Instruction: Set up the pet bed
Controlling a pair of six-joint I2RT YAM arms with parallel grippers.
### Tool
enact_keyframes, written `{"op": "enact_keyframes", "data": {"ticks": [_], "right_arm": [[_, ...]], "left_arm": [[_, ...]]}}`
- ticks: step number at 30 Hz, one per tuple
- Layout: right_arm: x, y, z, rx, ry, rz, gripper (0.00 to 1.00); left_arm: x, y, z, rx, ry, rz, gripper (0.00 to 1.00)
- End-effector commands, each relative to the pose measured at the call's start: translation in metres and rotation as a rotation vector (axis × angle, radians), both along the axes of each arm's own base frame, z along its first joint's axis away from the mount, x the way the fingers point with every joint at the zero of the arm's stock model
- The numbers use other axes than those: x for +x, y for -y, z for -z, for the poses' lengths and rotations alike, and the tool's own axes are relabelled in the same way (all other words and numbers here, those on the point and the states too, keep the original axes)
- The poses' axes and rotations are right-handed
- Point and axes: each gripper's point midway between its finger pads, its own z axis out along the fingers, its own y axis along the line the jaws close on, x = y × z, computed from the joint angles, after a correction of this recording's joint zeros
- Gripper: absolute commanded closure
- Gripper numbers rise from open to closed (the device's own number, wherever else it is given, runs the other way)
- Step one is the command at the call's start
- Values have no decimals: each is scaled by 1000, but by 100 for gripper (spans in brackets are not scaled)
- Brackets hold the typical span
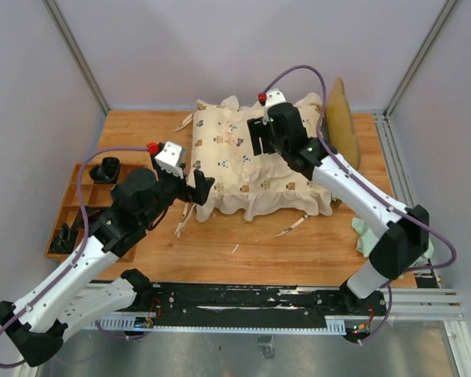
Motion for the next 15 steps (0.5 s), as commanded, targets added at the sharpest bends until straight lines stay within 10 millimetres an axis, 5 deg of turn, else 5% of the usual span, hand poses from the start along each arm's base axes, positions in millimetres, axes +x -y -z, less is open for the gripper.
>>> {"op": "enact_keyframes", "data": {"ticks": [1, 6, 8, 12, 15], "right_arm": [[32, -15, 10, -140, 11, -3, 30], [53, -25, 47, -243, -76, 4, 35], [58, -29, 55, -267, -94, -3, 48], [61, -31, 48, -277, -94, -8, 96], [59, -23, 29, -269, -47, 19, 100]], "left_arm": [[-19, -8, -9, -1, 52, 46, 1], [-26, -19, -7, 27, 75, 35, 1], [-26, -23, -7, 34, 95, 24, 1], [-27, -26, -7, 41, 109, 19, 1], [-26, -30, -7, 58, 118, 4, 1]]}}
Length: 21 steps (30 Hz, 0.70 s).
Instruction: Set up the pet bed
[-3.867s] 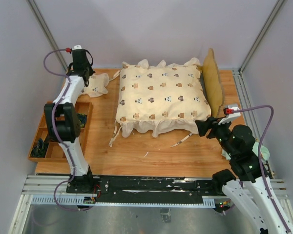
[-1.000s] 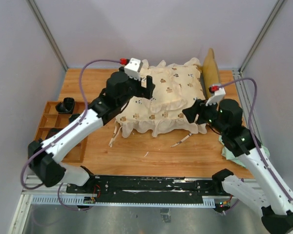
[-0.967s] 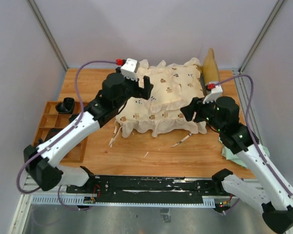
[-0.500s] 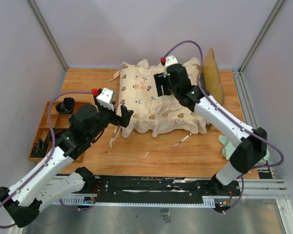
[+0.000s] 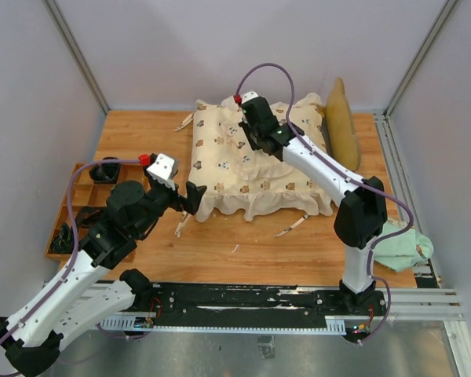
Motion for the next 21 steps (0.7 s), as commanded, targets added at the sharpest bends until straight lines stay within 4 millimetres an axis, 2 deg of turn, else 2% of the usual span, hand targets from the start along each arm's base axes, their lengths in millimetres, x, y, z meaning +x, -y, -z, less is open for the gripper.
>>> {"op": "enact_keyframes", "data": {"ticks": [1, 7, 10, 15, 21], "right_arm": [[-8, 12, -47, -6, 93, 26, 100], [-15, 44, -89, -47, 201, 48, 100], [-15, 75, -101, -61, 219, 123, 100], [-11, 106, -101, 1, 201, 167, 100], [-1, 128, -78, 115, 153, 186, 100]], "left_arm": [[3, -9, -4, 29, 36, -39, 1], [5, -8, 2, 30, 12, -45, 1], [6, -8, 4, 36, 4, -49, 1], [7, -8, 6, 28, 1, -54, 1], [9, -5, 10, 41, -18, -52, 1]]}}
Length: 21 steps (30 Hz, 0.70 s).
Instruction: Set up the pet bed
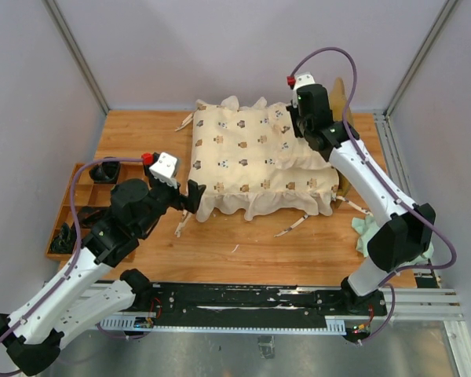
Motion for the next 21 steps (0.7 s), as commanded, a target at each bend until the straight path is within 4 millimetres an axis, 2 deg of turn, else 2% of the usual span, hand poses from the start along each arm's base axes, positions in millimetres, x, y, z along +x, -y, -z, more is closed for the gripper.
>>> {"op": "enact_keyframes", "data": {"ticks": [1, 8, 14, 19, 21], "right_arm": [[9, 13, 19, 95, -29, 10, 100], [19, 46, 45, 93, -56, 78, 100], [27, 56, 57, 143, -56, 70, 100], [29, 63, 55, 155, -36, 84, 100], [28, 63, 48, 169, -13, 79, 100]], "left_arm": [[3, 0, 3, 6, -6, -10, 1], [4, 1, 4, 12, -6, -10, 1], [5, 2, 7, 17, -16, -11, 1], [6, 2, 9, 21, -20, -13, 1], [7, 3, 10, 23, -24, -13, 1]]}}
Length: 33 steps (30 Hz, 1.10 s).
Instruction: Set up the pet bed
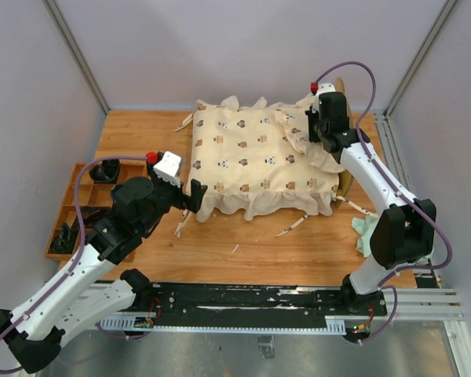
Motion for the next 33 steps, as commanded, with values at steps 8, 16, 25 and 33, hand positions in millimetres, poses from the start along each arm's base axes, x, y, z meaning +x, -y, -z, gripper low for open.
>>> {"op": "enact_keyframes", "data": {"ticks": [8, 16, 25, 33], "right_arm": [[5, 8, -31, 65, 140, 21, 100], [4, 16, -24, 72, 150, 71, 100], [2, 17, -20, 88, 110, 84, 53], [-53, 12, -45, 175, 40, 57, 33]], "left_arm": [[4, 3, 2, 6, -8, -5, 1], [5, 3, 4, 11, -13, -7, 1], [10, 2, 8, 5, -34, -39, 1], [25, -12, -9, -141, -38, -216, 1]]}}
